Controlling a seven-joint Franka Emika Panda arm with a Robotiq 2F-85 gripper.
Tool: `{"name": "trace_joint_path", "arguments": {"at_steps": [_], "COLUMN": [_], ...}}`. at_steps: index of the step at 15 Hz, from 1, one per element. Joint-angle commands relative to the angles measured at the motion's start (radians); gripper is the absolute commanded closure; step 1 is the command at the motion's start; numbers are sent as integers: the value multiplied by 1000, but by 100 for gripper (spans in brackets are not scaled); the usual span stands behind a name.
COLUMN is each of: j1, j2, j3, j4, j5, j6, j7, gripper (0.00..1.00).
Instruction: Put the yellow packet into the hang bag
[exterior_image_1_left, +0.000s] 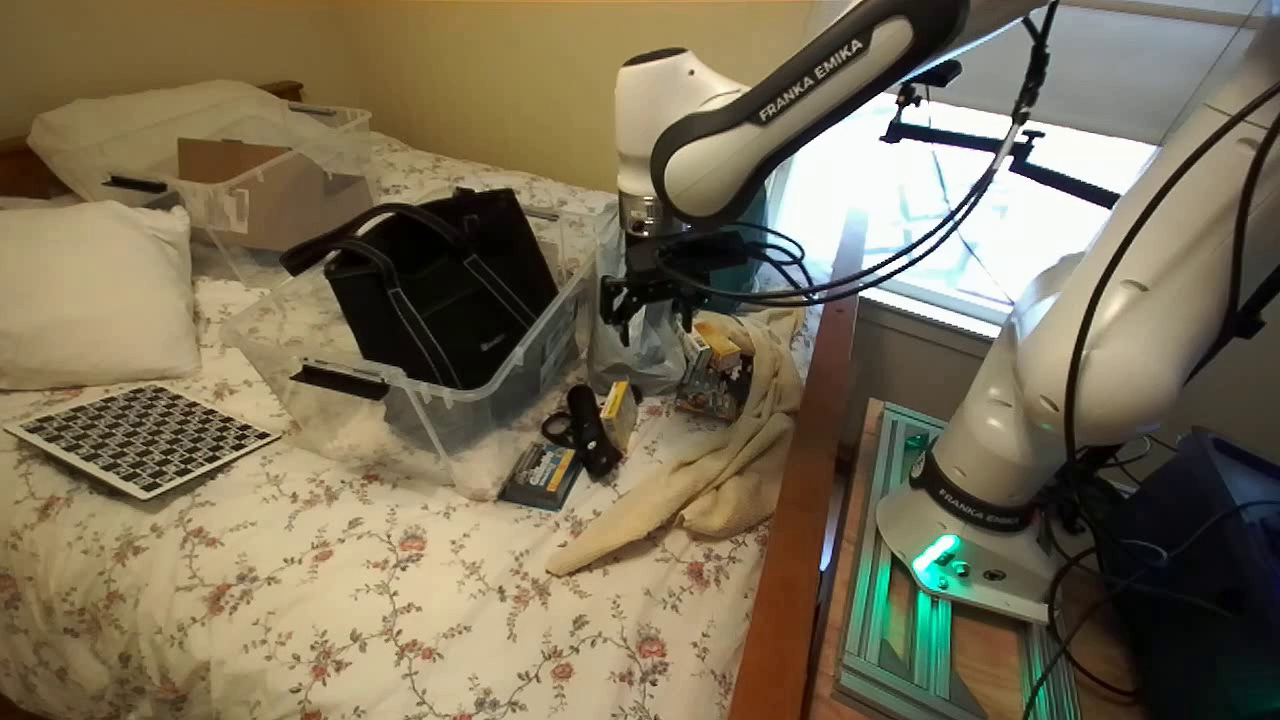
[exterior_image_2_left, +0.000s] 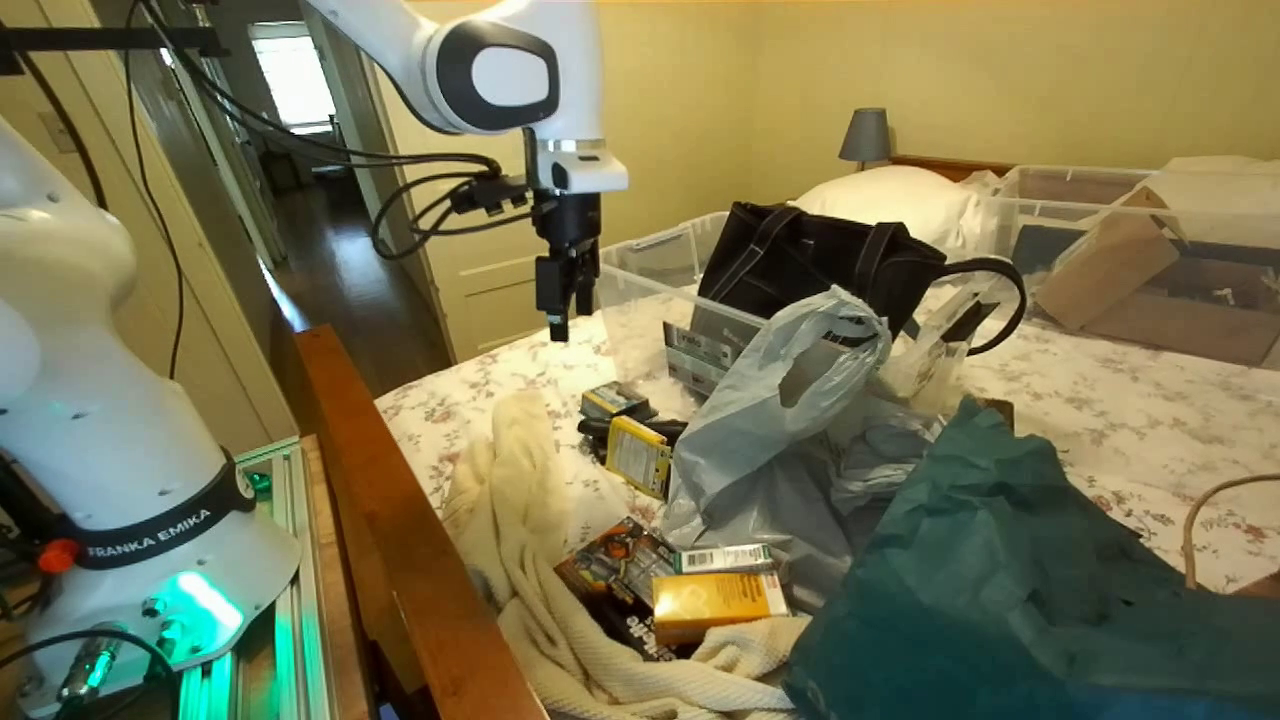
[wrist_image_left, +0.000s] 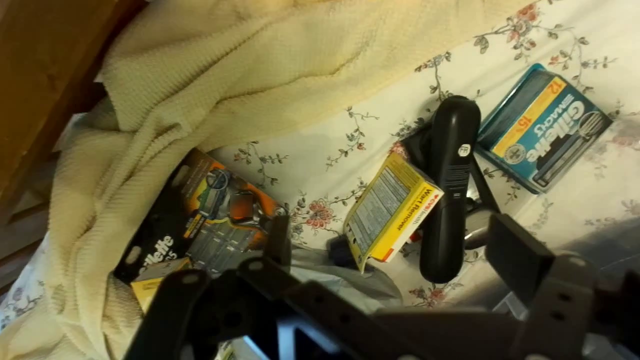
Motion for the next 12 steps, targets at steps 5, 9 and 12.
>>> {"name": "trace_joint_path", "arguments": {"at_steps": [5,9,12], "j1": [48,53,55], "j2": [77,120,183], "j3": [-40,-46,-60], "j4": [21,42,41], "j5": [-1,28,-32], "j6": [53,52,91], "j7": [8,-12,101], "gripper": [0,0,0]}}
